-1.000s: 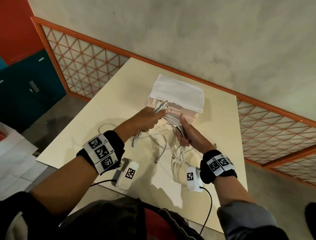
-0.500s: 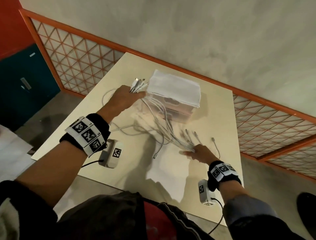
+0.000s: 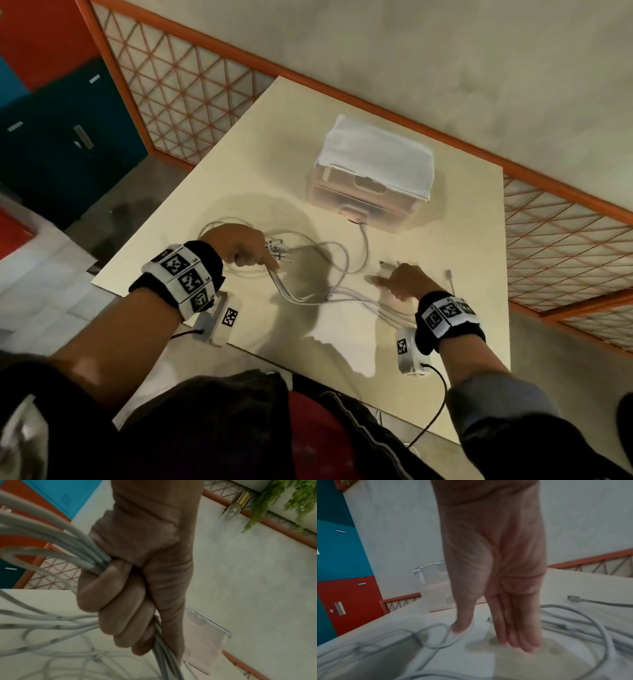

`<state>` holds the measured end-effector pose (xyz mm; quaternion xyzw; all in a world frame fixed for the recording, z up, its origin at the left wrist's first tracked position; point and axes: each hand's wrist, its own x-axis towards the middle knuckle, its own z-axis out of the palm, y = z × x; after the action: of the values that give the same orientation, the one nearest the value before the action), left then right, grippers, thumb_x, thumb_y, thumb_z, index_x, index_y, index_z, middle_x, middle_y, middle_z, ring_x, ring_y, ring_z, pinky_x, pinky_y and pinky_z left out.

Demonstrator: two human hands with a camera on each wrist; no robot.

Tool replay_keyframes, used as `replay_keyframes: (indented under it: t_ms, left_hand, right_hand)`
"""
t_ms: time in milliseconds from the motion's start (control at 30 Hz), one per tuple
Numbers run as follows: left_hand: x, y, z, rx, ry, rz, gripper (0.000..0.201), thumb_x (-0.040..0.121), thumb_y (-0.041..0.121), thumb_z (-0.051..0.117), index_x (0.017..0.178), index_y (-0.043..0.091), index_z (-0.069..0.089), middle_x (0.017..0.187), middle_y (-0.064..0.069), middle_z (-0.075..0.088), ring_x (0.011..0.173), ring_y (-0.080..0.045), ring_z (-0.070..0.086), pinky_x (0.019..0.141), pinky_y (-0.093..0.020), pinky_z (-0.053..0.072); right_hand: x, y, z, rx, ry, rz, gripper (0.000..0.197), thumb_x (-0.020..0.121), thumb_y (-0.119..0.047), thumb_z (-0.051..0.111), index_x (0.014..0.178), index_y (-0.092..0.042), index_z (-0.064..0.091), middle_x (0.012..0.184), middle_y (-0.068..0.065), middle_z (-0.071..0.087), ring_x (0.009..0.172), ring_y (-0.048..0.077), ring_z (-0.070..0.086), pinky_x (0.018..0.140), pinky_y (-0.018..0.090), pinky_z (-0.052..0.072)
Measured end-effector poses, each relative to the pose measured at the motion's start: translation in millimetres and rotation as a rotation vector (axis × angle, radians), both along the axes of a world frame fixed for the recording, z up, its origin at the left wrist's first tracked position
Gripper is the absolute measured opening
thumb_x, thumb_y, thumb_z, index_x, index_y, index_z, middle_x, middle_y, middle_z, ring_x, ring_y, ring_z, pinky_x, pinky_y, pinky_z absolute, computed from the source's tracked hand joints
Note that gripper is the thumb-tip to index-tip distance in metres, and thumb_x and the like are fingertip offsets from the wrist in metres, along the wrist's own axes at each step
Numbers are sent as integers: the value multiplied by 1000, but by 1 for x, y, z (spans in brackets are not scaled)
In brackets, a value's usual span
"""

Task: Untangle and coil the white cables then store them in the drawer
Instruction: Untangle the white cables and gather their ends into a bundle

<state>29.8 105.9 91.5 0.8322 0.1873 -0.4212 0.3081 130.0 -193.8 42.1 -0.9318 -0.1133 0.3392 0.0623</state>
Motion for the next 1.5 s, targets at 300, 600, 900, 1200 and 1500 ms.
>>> replay_keyframes:
  t_ms: [300,600,900,1200,1500]
  left_hand:
    - [-13,5,-19,-22,55,-37,48,77,40,74,52,16,41,35,6,28,30,-11,20,38,-14,14]
    - [-19,9,-27,33,-92,-46,47,64,43,82,68,8,51,42,-1,30,33,-15,21,36,-15,15]
    - [-5,-6,-15,-45,-354,183,38,76,35,76,60,13,50,48,0,36,39,-14,29,40,-20,22]
    - [16,-34,-13,-315,-483,582,48,86,42,63,60,19,30,55,0,26,47,-14,24,43,-20,24]
    - [22,-48,-8,-698,-558,676,33,100,28,42,73,10,50,63,-5,42,42,-9,41,37,-15,29]
  right_hand:
    - [-5,37,-46,336,-263,-242,37,93,-10,51,125,6,39,115,30,61,109,42,57,83,38,42]
    - [-1,43,-55,422,-233,-320,41,88,-12,62,120,6,42,112,31,61,108,41,58,89,44,46]
    - [5,51,-37,551,47,-262,22,84,-1,66,73,-17,54,67,0,55,51,7,53,55,22,40]
    - [-8,78,37,865,273,14,15,97,-16,49,89,-8,59,86,3,65,75,14,62,69,20,47]
    - [-28,110,44,929,267,175,12,96,-6,50,85,-3,55,74,15,65,62,22,62,63,25,48]
